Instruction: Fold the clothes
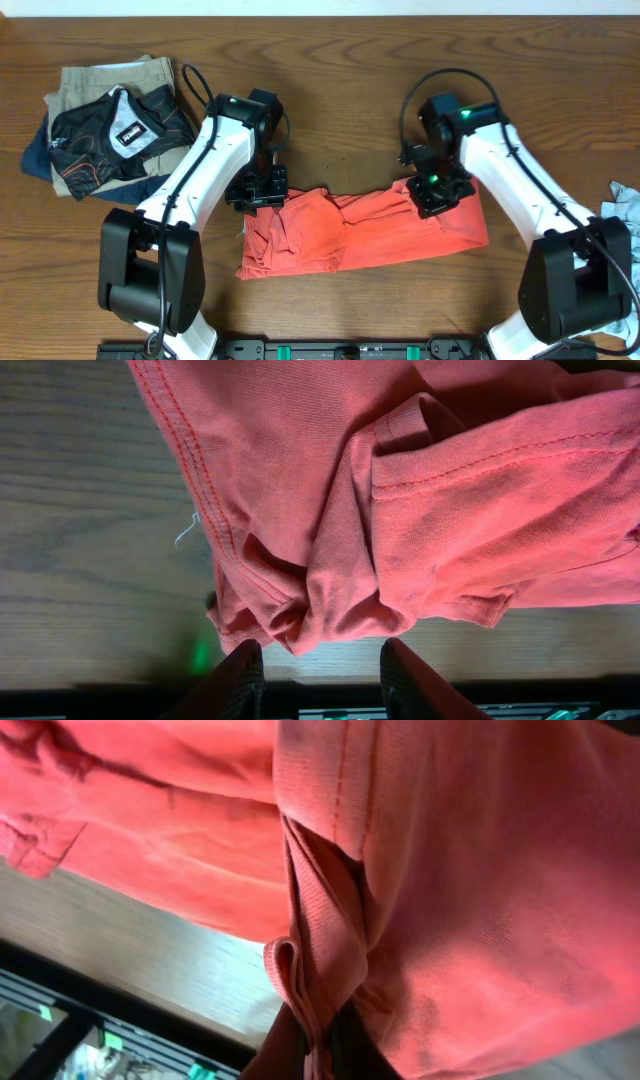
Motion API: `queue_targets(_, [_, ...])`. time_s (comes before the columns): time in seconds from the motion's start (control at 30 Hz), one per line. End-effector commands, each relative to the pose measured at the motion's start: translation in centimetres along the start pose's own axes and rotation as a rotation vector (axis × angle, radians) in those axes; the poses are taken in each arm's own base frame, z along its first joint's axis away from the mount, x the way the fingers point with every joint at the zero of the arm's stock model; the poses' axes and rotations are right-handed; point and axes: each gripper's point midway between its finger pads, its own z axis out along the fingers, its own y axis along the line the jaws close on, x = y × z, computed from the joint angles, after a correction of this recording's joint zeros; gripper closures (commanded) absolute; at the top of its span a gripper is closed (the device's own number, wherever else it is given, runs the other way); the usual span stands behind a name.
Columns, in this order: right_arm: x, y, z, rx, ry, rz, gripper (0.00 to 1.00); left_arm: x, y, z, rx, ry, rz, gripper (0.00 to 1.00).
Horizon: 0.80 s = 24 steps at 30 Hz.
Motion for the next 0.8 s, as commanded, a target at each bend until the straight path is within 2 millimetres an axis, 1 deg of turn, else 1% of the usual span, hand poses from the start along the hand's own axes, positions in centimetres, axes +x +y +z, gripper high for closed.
queue_targets(0.0, [0.0,1.6,0.4,-0.022,0.000,0.005,0.89,0.1,0.0,0.0,0.001,0.002,-0.002,0.60])
queue_targets(0.13, [-0.7,4.3,0.6,-0.111,-0.025,-0.040,0.88,0.1,0.0,0.0,0.001,0.002,-0.002,0.60])
queue_targets(0.17, [-0.8,4.7,0.6,-0.124,-0.030,-0.048,0.83,0.1,0.0,0.0,0.001,0.002,-0.002,0.60])
queue_targets(0.23, [-0.8,5.0,0.6,-0.130,-0.029,-0.056,0.66,0.1,0.0,0.0,0.001,0.002,-0.002,0.60])
queue_targets(0.27, [-0.7,5.1,0.7,-0.129,-0.025,-0.060,0.60,0.1,0.0,0.0,0.001,0.003,-0.002,0.60])
queue_targets(0.3, [-0.5,5.2,0.7,-0.128,-0.017,-0.060,0.56,0.1,0.0,0.0,0.001,0.003,-0.002,0.60])
queue_targets(0.37, [-0.1,5.0,0.7,-0.115,-0.003,-0.058,0.55,0.1,0.0,0.0,0.001,0.003,-0.002,0.60])
queue_targets(0.4, [0.0,4.6,0.8,-0.090,0.002,-0.057,0.55,0.1,0.0,0.0,0.001,0.003,-0.002,0.60])
queue_targets(0.47, [0.0,3.5,0.8,-0.036,0.004,-0.051,0.59,0.1,0.0,0.0,0.001,0.003,-0.002,0.60])
queue_targets(0.53, [-0.1,2.3,0.7,0.011,0.003,-0.036,0.62,0.1,0.0,0.0,0.001,0.004,-0.002,0.59])
queue_targets(0.6, [0.0,0.7,0.6,0.083,0.005,0.029,0.60,0.2,0.0,0.0,-0.001,0.007,-0.003,0.50])
queue_targets(0.67, [0.4,-1.8,0.2,0.195,0.007,0.133,0.58,0.3,0.2,0.0,-0.007,0.012,-0.004,0.45])
queue_targets(0.7, [0.6,-2.8,0.0,0.242,0.009,0.180,0.57,0.4,0.4,0.0,-0.020,0.012,-0.005,0.43])
queue_targets(0.73, [1.1,-4.2,-0.4,0.310,0.013,0.250,0.56,0.4,0.9,0.1,-0.048,0.013,-0.006,0.39])
queue_targets(0.77, [1.4,-5.1,-0.7,0.348,0.015,0.292,0.55,0.5,1.4,0.2,-0.072,0.014,-0.009,0.36])
